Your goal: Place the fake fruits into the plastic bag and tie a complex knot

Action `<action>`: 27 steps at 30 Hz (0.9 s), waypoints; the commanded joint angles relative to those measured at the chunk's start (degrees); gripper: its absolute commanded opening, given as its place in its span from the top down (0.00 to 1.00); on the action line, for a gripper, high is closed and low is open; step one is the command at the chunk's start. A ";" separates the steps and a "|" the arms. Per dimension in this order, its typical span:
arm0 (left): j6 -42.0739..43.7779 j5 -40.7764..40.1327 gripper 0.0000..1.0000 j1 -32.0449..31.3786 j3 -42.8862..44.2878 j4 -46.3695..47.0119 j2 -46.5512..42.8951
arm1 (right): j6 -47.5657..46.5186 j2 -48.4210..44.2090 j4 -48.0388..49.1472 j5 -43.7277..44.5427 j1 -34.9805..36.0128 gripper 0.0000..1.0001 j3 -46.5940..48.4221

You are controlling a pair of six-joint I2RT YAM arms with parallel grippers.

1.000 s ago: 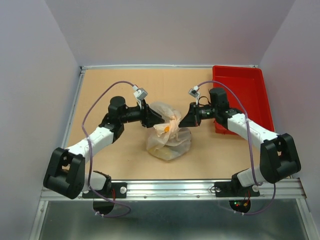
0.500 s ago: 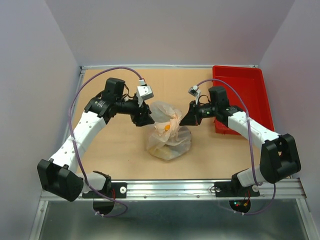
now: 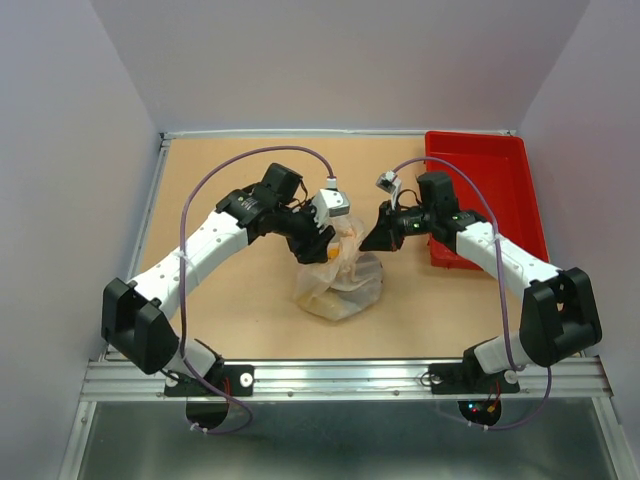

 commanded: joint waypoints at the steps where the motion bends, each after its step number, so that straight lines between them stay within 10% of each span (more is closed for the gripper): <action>1: 0.37 -4.48 0.36 -1.12 1.61 3.59 0.13 | -1.50 -0.96 0.19 -0.33 0.83 1.00 3.84; 6: 1.69 -4.32 0.48 -1.39 1.61 4.73 1.63 | -2.03 -0.87 -0.25 -0.33 0.83 1.00 4.02; 9: 2.04 -4.22 1.00 -1.30 0.56 5.00 0.75 | -3.25 -1.22 -1.56 1.07 0.74 0.99 3.93; 27: -0.96 -15.91 1.00 27.59 -12.78 5.44 -8.56 | -27.32 -1.58 -20.99 16.71 -9.88 1.00 3.32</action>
